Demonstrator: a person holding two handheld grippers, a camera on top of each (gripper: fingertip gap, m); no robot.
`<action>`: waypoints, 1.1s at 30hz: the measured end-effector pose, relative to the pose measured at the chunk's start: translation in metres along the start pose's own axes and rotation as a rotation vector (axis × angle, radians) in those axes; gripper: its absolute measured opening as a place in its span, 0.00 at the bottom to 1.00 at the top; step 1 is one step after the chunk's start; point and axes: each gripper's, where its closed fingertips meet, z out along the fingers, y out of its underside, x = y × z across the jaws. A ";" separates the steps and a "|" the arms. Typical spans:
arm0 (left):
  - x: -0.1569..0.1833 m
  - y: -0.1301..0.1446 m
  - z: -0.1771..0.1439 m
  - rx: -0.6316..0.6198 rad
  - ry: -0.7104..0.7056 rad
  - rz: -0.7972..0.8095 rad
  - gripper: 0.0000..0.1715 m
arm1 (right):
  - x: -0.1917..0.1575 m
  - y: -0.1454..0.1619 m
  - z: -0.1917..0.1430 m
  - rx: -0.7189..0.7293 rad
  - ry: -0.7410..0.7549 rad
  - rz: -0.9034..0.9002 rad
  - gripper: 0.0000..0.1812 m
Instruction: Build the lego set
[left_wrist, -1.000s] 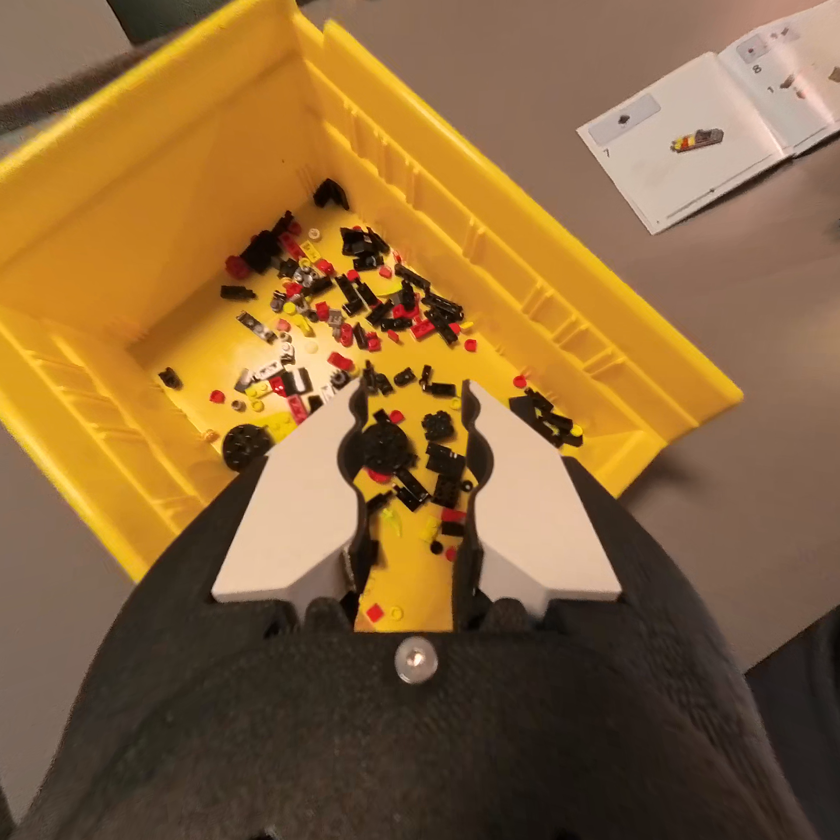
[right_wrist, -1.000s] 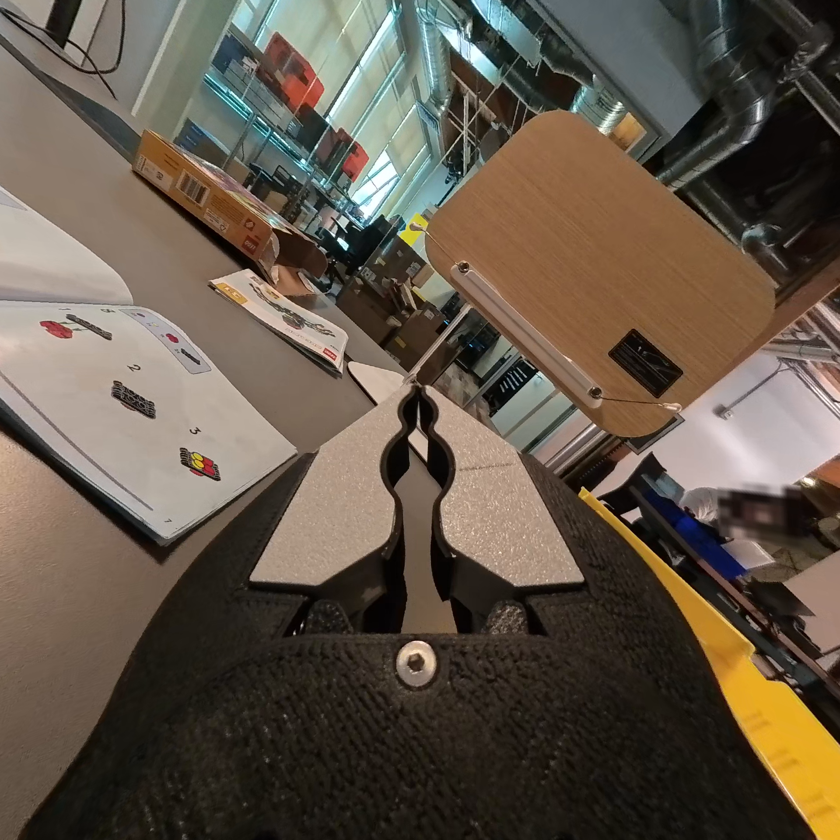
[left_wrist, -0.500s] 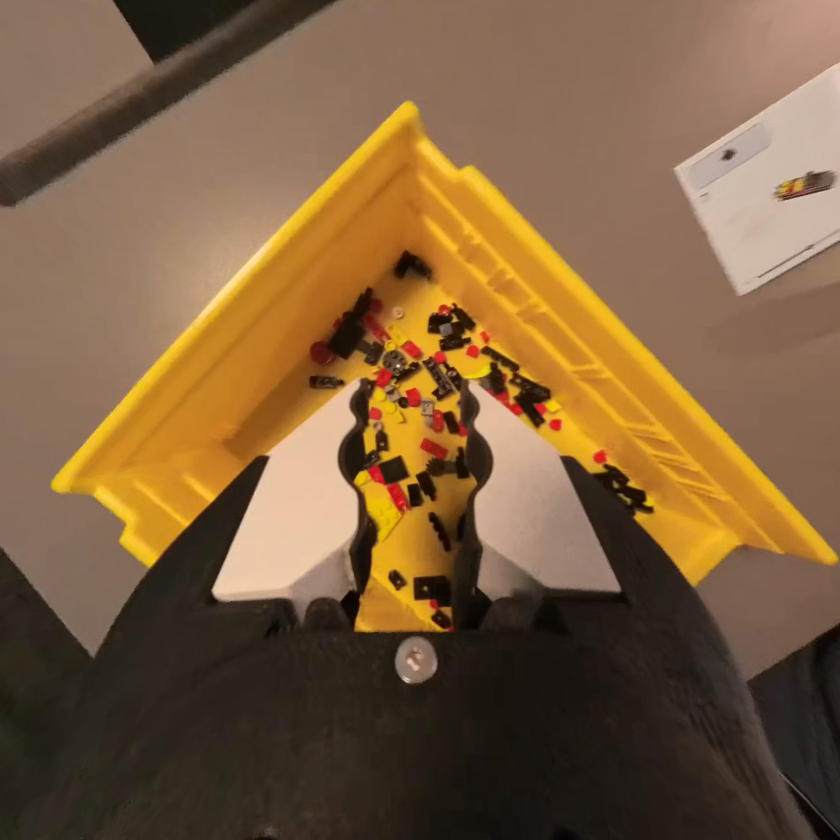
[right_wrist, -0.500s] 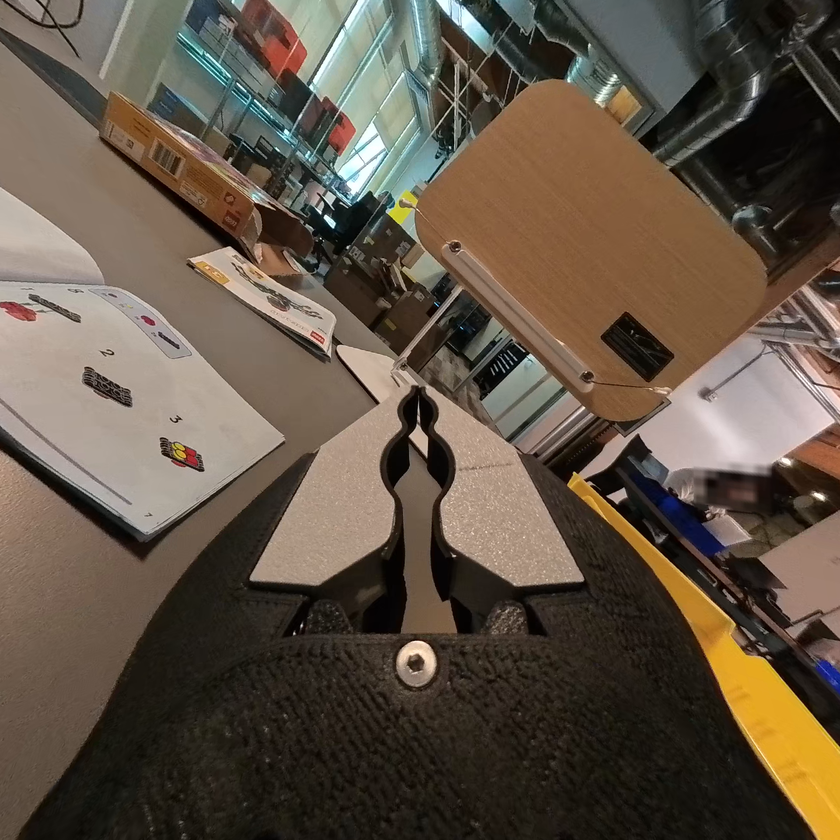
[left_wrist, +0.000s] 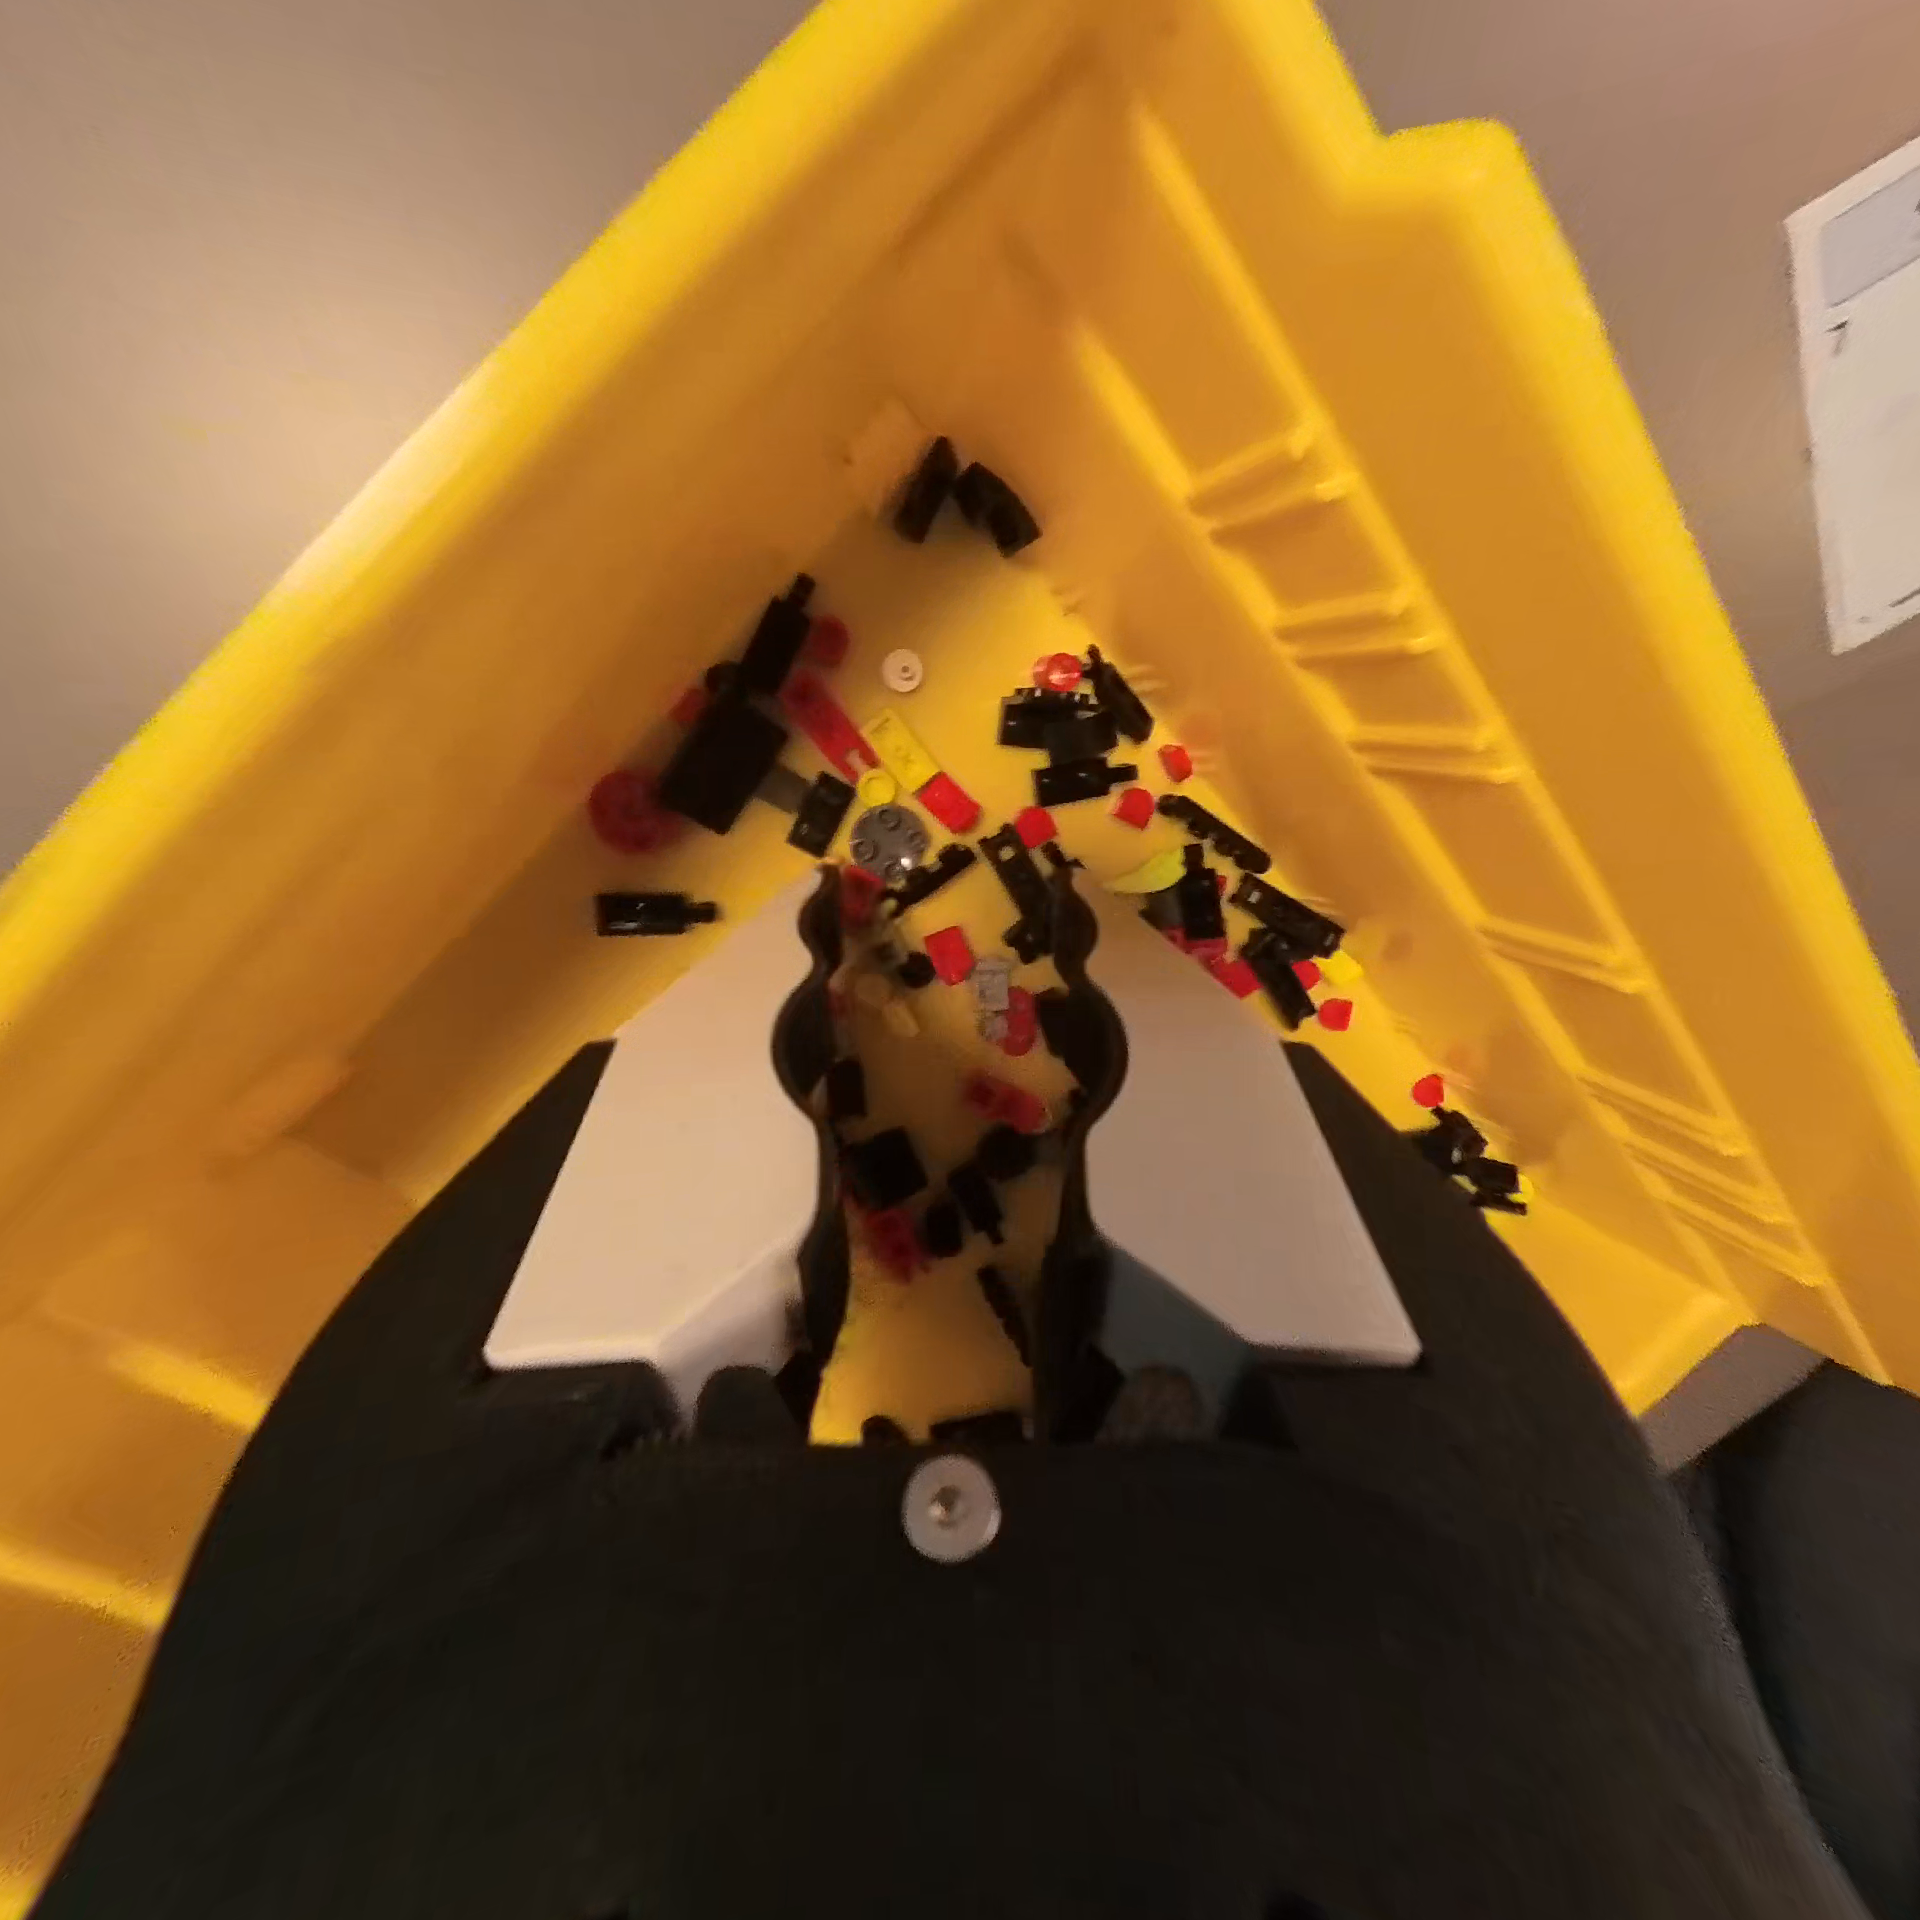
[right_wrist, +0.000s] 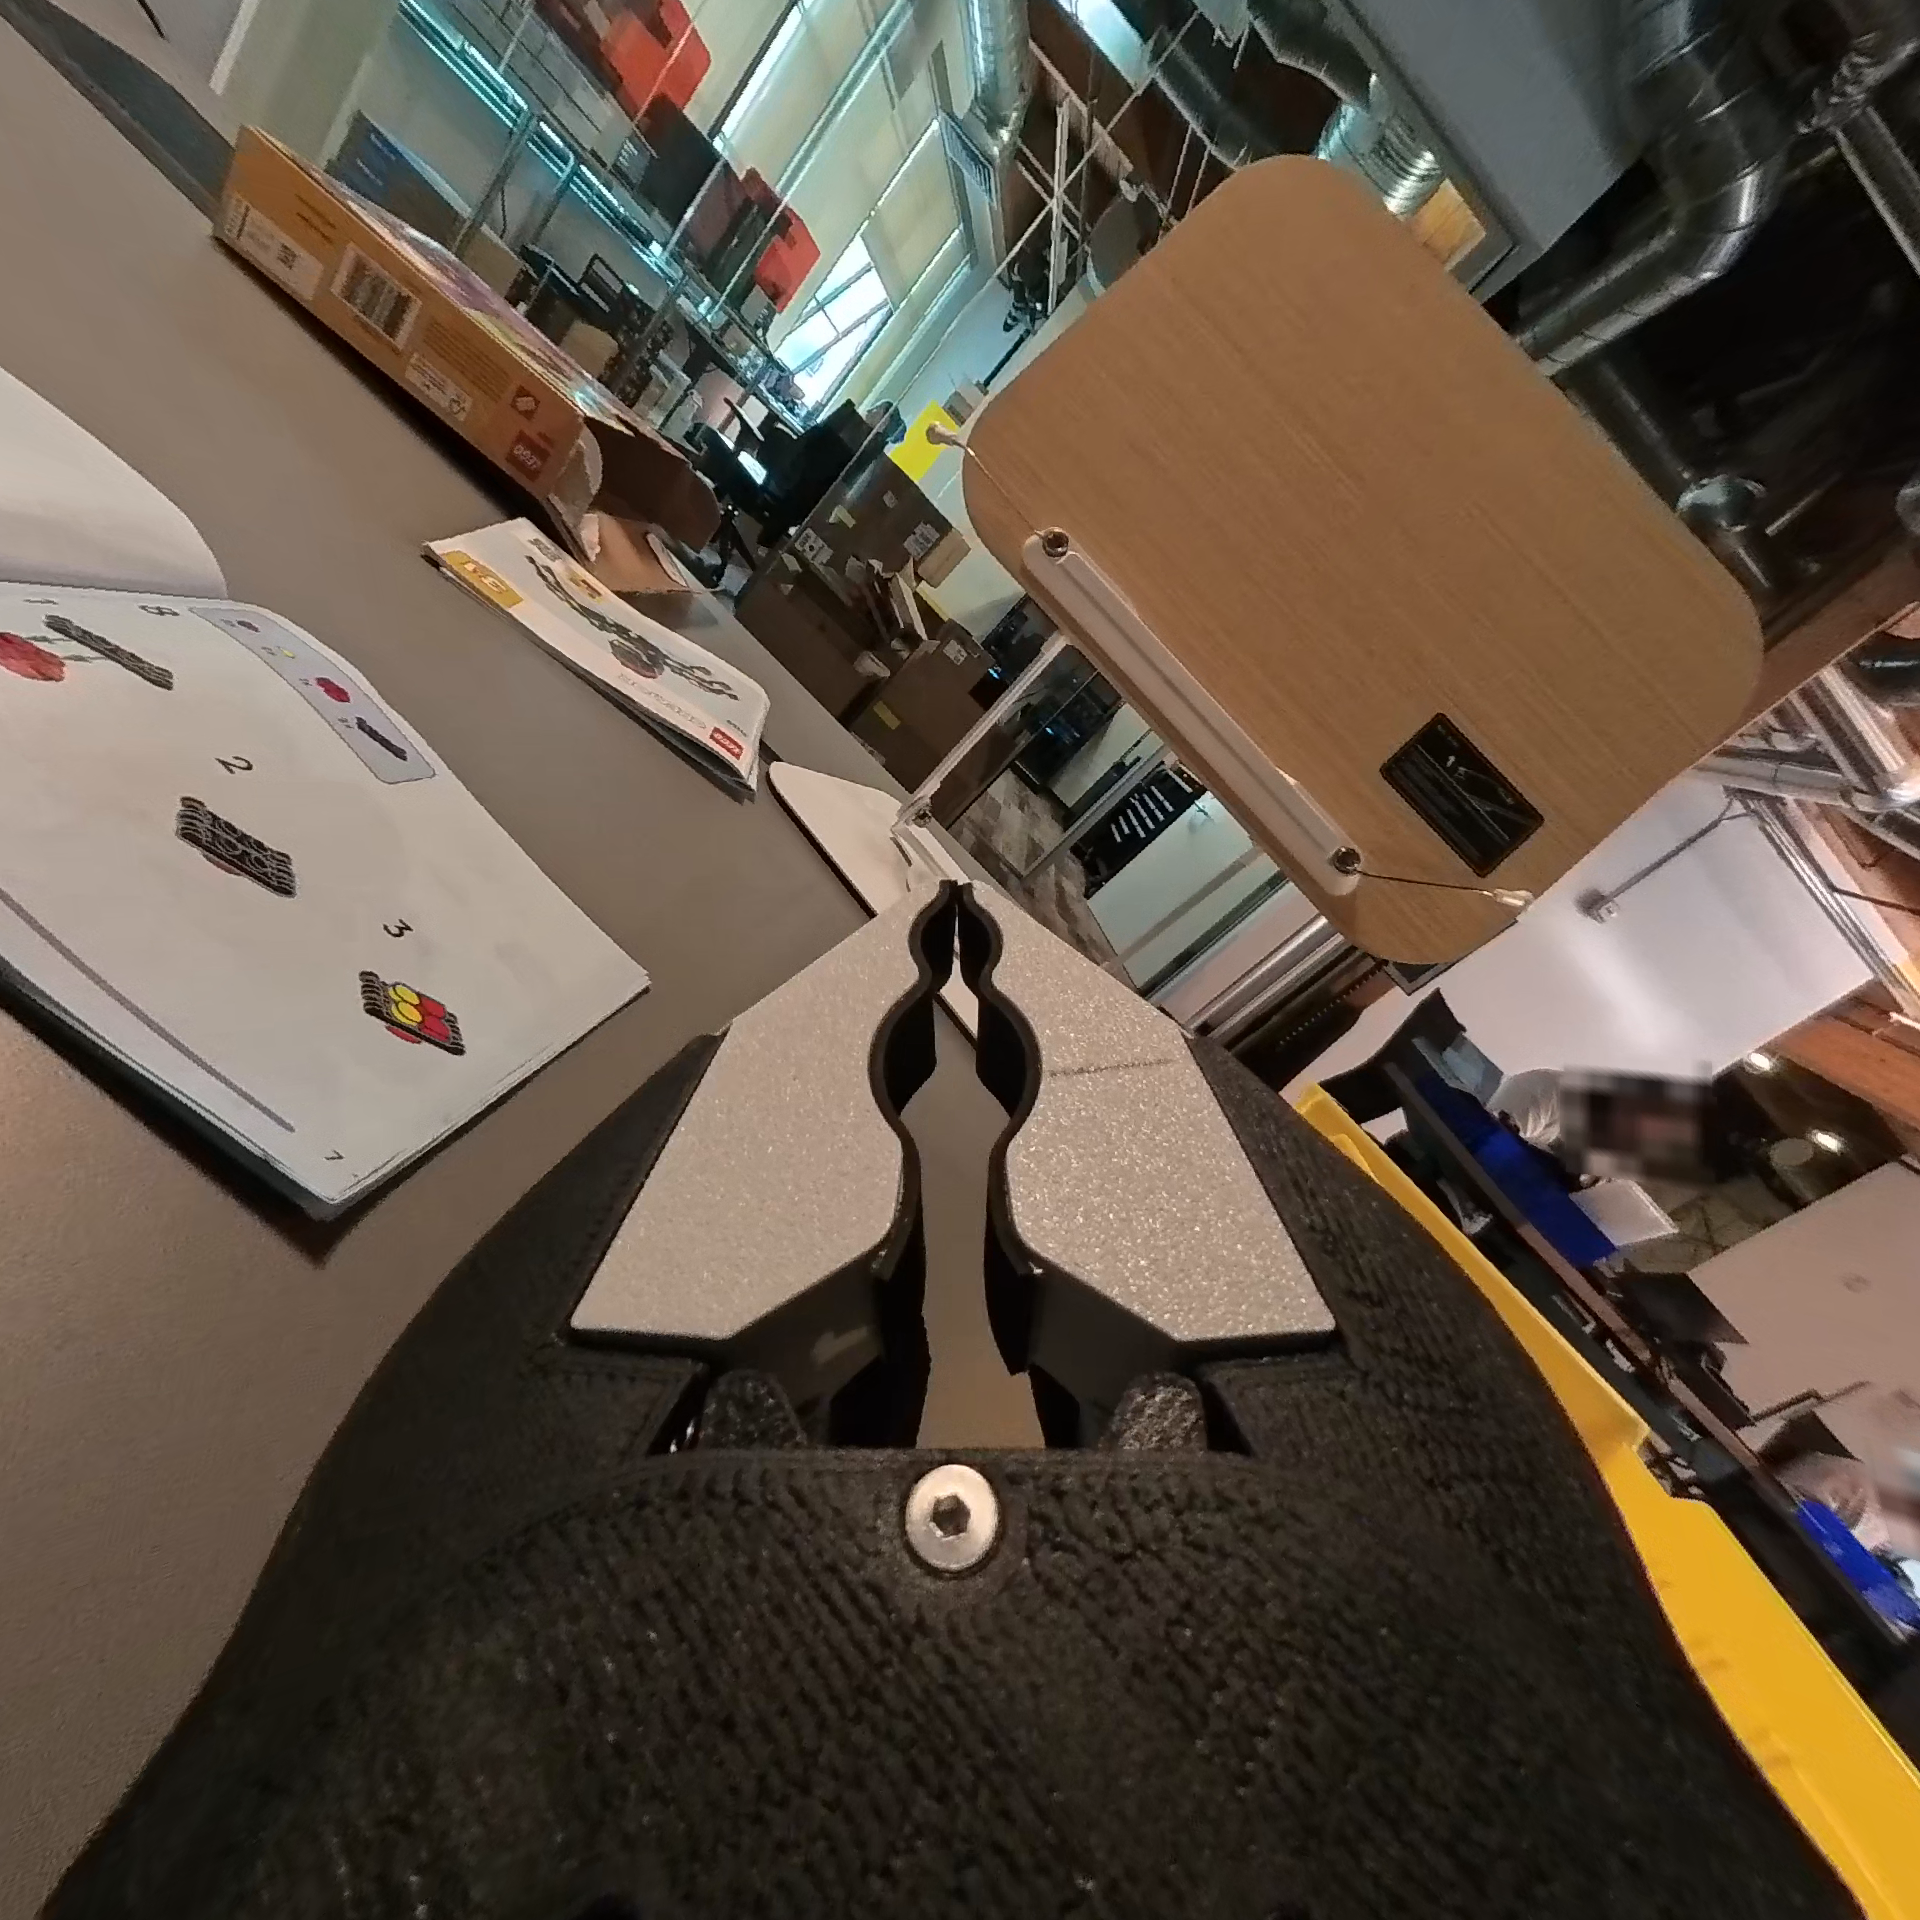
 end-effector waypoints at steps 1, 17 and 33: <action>0.000 0.000 0.000 -0.002 -0.006 -0.006 0.23 | 0.000 0.000 0.000 0.000 -0.001 -0.002 0.00; -0.048 0.029 -0.004 -0.072 -0.121 -0.254 0.16 | -0.001 -0.002 0.000 0.010 -0.006 0.002 0.00; -0.044 0.005 -0.034 0.058 -0.476 0.064 0.04 | -0.002 -0.006 -0.002 0.032 -0.011 0.008 0.00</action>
